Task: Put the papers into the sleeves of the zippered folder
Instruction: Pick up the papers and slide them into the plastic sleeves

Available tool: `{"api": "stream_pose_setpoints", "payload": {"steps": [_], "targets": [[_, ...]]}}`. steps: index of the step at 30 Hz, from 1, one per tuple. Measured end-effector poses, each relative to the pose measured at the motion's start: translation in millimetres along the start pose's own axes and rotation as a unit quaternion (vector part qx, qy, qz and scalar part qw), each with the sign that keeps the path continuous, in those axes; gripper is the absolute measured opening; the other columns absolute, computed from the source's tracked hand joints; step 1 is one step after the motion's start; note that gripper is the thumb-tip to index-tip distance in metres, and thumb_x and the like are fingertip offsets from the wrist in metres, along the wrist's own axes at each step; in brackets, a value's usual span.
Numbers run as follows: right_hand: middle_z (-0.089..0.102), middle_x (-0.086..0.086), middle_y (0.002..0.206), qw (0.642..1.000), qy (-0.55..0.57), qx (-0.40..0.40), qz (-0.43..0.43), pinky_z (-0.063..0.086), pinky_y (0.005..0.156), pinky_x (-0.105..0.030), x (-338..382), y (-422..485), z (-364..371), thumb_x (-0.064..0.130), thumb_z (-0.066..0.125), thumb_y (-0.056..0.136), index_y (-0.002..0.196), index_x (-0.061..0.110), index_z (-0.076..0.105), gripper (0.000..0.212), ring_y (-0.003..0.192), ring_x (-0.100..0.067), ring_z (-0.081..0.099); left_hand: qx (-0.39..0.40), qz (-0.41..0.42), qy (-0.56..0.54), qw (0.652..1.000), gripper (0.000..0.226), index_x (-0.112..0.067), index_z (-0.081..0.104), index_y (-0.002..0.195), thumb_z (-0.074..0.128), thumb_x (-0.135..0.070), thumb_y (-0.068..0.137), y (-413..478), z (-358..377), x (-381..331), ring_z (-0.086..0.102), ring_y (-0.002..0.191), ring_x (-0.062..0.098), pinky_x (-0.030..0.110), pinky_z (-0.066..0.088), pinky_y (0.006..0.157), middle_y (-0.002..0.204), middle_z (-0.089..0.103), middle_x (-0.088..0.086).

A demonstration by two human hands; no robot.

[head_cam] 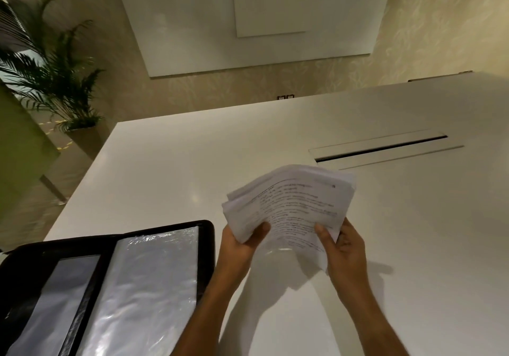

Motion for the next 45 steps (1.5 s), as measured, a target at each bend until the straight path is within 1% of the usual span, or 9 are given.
{"api": "stream_pose_setpoints", "payload": {"steps": [4, 10, 19, 24, 27, 30, 33, 38, 45], "targets": [[0.082, 0.006, 0.124, 1.0, -0.007, -0.021, -0.002, 0.066, 0.088, -0.024, -12, -10, 0, 0.015, 0.068, 0.108, 0.132, 0.035, 0.075, 0.032, 0.115, -0.014, 0.079, -0.025, -0.007, 0.035, 0.999, 0.018, -0.035, 0.077, 0.119, 0.074, -0.037, 0.101, -14, 11, 12, 0.08, 0.111, 0.029, 0.049, 0.07, 0.083, 0.116, 0.081, 0.005], [0.083, 0.008, 0.12, 0.999, 0.012, -0.044, -0.003, 0.065, 0.081, -0.021, -13, -10, 3, 0.013, 0.069, 0.108, 0.119, 0.05, 0.076, 0.04, 0.11, -0.011, 0.08, -0.072, 0.005, 0.032, 0.997, 0.015, -0.044, 0.076, 0.117, 0.071, -0.045, 0.103, -20, 12, 12, 0.081, 0.108, 0.024, 0.039, 0.07, 0.076, 0.115, 0.082, -0.001], [0.087, 0.003, 0.111, 0.998, 0.02, -0.064, 0.019, 0.07, 0.077, -0.033, -33, -2, -4, 0.038, 0.076, 0.102, 0.117, 0.035, 0.084, 0.017, 0.097, -0.019, 0.085, -0.027, -0.004, 0.044, 0.999, 0.028, -0.038, 0.078, 0.122, 0.076, -0.054, 0.099, -15, -3, 11, 0.08, 0.112, 0.022, 0.035, 0.069, 0.084, 0.121, 0.082, -0.001], [0.087, 0.006, 0.11, 0.998, 0.053, -0.029, 0.022, 0.067, 0.076, -0.026, -16, 4, 25, 0.055, 0.081, 0.094, 0.112, 0.037, 0.086, 0.026, 0.097, -0.013, 0.084, -0.067, 0.028, 0.077, 0.994, 0.04, -0.024, 0.079, 0.114, 0.051, -0.052, 0.108, 16, -93, -15, 0.079, 0.103, 0.02, 0.04, 0.062, 0.087, 0.114, 0.084, 0.003], [0.087, 0.008, 0.098, 0.998, 0.049, -0.003, 0.028, 0.064, 0.073, -0.019, -18, 2, 49, 0.033, 0.079, 0.096, 0.104, 0.033, 0.087, 0.012, 0.089, -0.006, 0.082, -0.156, 0.019, 0.289, 0.944, 0.031, -0.028, 0.081, 0.115, 0.064, -0.052, 0.104, 25, -179, -25, 0.076, 0.111, 0.017, 0.041, 0.063, 0.095, 0.112, 0.084, -0.005], [0.087, 0.004, 0.095, 0.998, 0.043, -0.001, 0.05, 0.064, 0.069, -0.019, -26, -7, 69, 0.03, 0.08, 0.092, 0.101, 0.03, 0.088, 0.012, 0.084, -0.011, 0.083, -0.162, 0.001, 0.556, 0.815, 0.025, -0.023, 0.079, 0.126, 0.073, -0.031, 0.103, 26, -242, -22, 0.063, 0.125, 0.025, 0.044, 0.055, 0.105, 0.126, 0.078, -0.003], [0.088, -0.002, 0.105, 0.996, 0.048, -0.01, 0.069, 0.069, 0.073, -0.029, -37, -17, 87, 0.033, 0.08, 0.092, 0.113, 0.018, 0.084, 0.026, 0.093, -0.023, 0.084, -0.104, -0.023, 0.674, 0.731, 0.029, -0.021, 0.076, 0.131, 0.066, -0.027, 0.105, 29, -270, -11, 0.058, 0.128, 0.029, 0.047, 0.053, 0.104, 0.138, 0.073, 0.001], [0.087, -0.007, 0.109, 0.993, 0.065, -0.044, 0.092, 0.071, 0.076, -0.036, -52, -33, 113, 0.037, 0.081, 0.09, 0.111, 0.02, 0.084, 0.028, 0.095, -0.028, 0.084, -0.031, -0.009, 0.701, 0.712, 0.027, -0.026, 0.077, 0.13, 0.064, -0.035, 0.108, 36, -291, 4, 0.055, 0.131, 0.024, 0.042, 0.048, 0.104, 0.144, 0.067, -0.005], [0.087, -0.009, 0.109, 0.99, 0.072, -0.075, 0.098, 0.069, 0.069, -0.034, -59, -42, 150, 0.036, 0.081, 0.093, 0.113, 0.022, 0.083, 0.025, 0.091, -0.029, 0.085, -0.024, 0.08, 0.672, 0.736, 0.004, -0.024, 0.081, 0.088, 0.08, -0.024, 0.092, 40, -299, 3, 0.066, 0.1, 0.02, 0.034, 0.05, 0.076, 0.105, 0.078, -0.009]]}}
Point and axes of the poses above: each hand's wrist, its own y-axis towards the middle knuckle, its own z-axis out of the palm, x = y × z, the point moved 7 cm from there along y, towards the middle knuckle
